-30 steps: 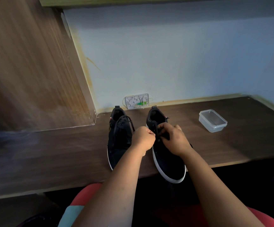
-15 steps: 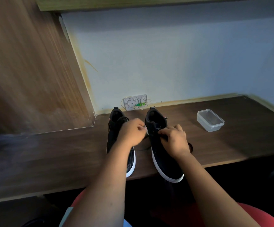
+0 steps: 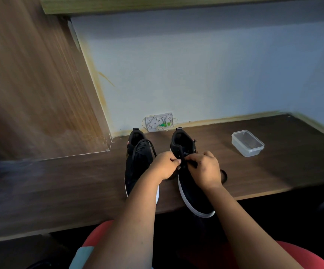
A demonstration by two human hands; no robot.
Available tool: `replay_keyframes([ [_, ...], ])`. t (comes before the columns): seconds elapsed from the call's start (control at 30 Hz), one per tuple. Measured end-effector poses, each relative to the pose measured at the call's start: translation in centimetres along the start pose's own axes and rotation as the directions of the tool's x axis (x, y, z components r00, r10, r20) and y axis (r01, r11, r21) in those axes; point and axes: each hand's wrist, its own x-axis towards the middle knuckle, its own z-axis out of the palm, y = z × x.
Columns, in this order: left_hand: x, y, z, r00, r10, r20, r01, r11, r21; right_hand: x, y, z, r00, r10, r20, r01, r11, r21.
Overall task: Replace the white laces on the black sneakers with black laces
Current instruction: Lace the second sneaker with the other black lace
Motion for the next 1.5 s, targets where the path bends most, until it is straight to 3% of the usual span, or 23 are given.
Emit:
replay_keyframes([
  [0.1,-0.4,0.2,-0.4,0.997,0.075,0.017,-0.076,0.995,0.063,0.1,0.1,0.0,0.999,-0.025,-0.021,0.024,1.0,-0.019],
  [0.23,-1.1,0.2,-1.7,0.965,0.224,-0.139,-0.19,0.956,0.223,0.3,0.3,0.1,0.999,-0.052,0.011,0.052,0.994,-0.099],
  [0.3,-1.3,0.3,-3.5,0.949,0.196,-0.247,-0.117,0.946,0.301,0.4,0.4,-0.1,0.999,-0.032,-0.009,0.03,0.993,-0.118],
  [0.4,-1.6,0.0,-7.4,0.936,0.043,-0.348,0.115,0.901,0.419,0.3,0.5,-0.3,0.999,0.008,-0.036,-0.011,0.996,-0.093],
  [0.47,-1.8,-0.7,-8.8,0.954,-0.05,-0.296,0.192,0.86,0.473,0.2,0.5,-0.3,0.999,0.018,-0.04,-0.022,0.996,-0.084],
  [0.53,-1.8,-0.9,-8.1,0.988,-0.039,-0.149,0.106,0.872,0.477,0.2,0.4,-0.1,0.999,0.024,-0.036,-0.027,0.996,-0.087],
  [0.6,-1.6,-0.6,-6.2,0.997,0.052,-0.065,-0.025,0.934,0.357,0.3,0.5,-0.1,0.999,0.022,-0.031,-0.025,0.995,-0.094],
  [0.67,-1.0,-0.1,-4.0,0.992,0.11,-0.069,-0.09,0.965,0.246,0.2,0.5,0.0,1.0,0.015,-0.025,-0.017,0.994,-0.104],
  [0.83,0.5,0.0,0.0,0.99,0.109,-0.088,-0.071,0.935,0.349,0.0,0.7,0.0,0.999,0.002,-0.032,-0.005,0.994,-0.112],
  [0.93,0.2,-0.1,-0.1,0.99,0.109,-0.086,-0.09,0.976,0.2,0.1,0.6,0.0,0.999,0.0,-0.037,-0.004,0.994,-0.108],
  [1.03,-0.1,-0.2,-1.9,0.99,0.13,-0.051,-0.117,0.971,0.21,0.2,0.5,-0.1,1.0,0.0,-0.029,-0.004,0.992,-0.122],
  [1.13,-0.6,0.0,-4.6,0.972,0.082,-0.22,-0.018,0.96,0.28,0.2,0.7,-0.4,1.0,0.016,-0.02,-0.019,0.993,-0.121],
  [1.23,-1.5,0.0,-7.8,0.806,-0.026,-0.591,0.193,0.956,0.222,0.3,0.8,-0.7,0.999,0.042,-0.019,-0.044,0.993,-0.113],
  [1.3,-1.9,-0.5,-9.1,0.734,-0.091,-0.673,0.336,0.909,0.245,0.3,0.8,-0.9,0.998,0.054,-0.012,-0.055,0.993,-0.108],
  [1.4,-2.4,-0.5,-8.7,0.835,-0.215,-0.507,0.45,0.796,0.404,0.5,0.7,-1.1,0.998,0.066,0.013,-0.064,0.992,-0.11],
  [1.5,-1.7,0.6,-5.6,0.951,-0.025,-0.309,0.189,0.838,0.512,0.6,0.6,-1.2,0.996,0.068,0.059,-0.061,0.991,-0.117],
])
